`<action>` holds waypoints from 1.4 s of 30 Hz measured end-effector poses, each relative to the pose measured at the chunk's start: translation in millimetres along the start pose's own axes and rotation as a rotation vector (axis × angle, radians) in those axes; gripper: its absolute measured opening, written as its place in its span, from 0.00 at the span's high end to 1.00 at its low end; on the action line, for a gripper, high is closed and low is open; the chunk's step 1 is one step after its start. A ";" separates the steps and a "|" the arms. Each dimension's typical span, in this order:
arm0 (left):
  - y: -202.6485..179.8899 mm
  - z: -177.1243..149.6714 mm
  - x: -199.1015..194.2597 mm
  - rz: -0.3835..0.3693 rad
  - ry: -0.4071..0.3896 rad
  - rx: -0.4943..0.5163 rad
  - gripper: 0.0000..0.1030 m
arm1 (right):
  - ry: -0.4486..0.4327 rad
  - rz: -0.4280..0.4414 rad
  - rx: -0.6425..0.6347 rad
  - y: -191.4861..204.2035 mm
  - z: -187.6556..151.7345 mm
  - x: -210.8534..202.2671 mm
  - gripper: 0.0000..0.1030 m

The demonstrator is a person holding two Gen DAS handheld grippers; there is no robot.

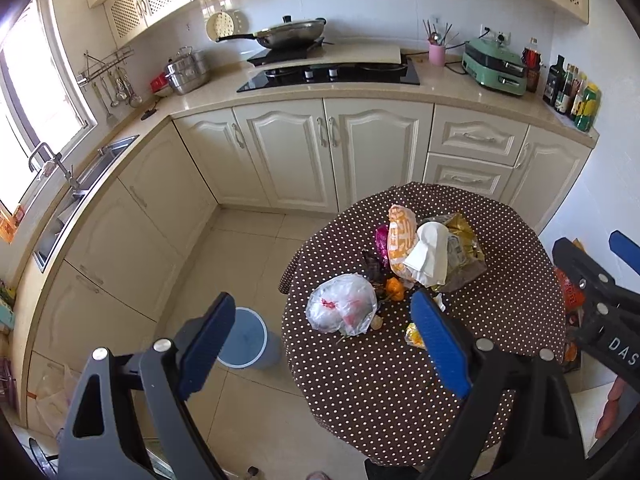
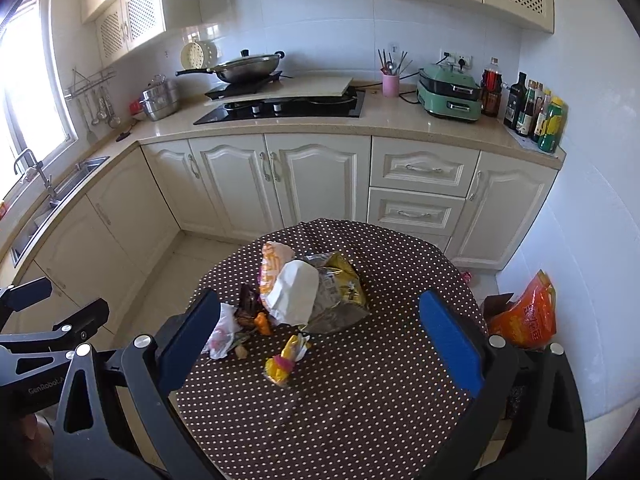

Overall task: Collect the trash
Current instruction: 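Grasp the yellow wrapper with the left tool while the right tool grasps the white paper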

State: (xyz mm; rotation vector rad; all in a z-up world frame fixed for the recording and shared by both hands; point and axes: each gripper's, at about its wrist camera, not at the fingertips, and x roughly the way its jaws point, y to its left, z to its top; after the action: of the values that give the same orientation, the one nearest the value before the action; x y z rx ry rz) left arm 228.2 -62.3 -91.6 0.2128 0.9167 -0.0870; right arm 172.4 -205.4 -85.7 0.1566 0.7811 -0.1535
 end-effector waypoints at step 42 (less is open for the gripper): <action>-138.2 -70.1 262.2 -0.346 0.425 0.201 0.65 | 0.340 -0.090 0.225 -88.8 -81.9 158.0 0.07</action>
State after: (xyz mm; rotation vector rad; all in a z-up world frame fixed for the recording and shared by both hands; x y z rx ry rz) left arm 310.0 -177.5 -361.4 0.2628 1.3640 -0.4700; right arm 209.4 -288.6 -262.5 0.3672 1.1105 -0.3055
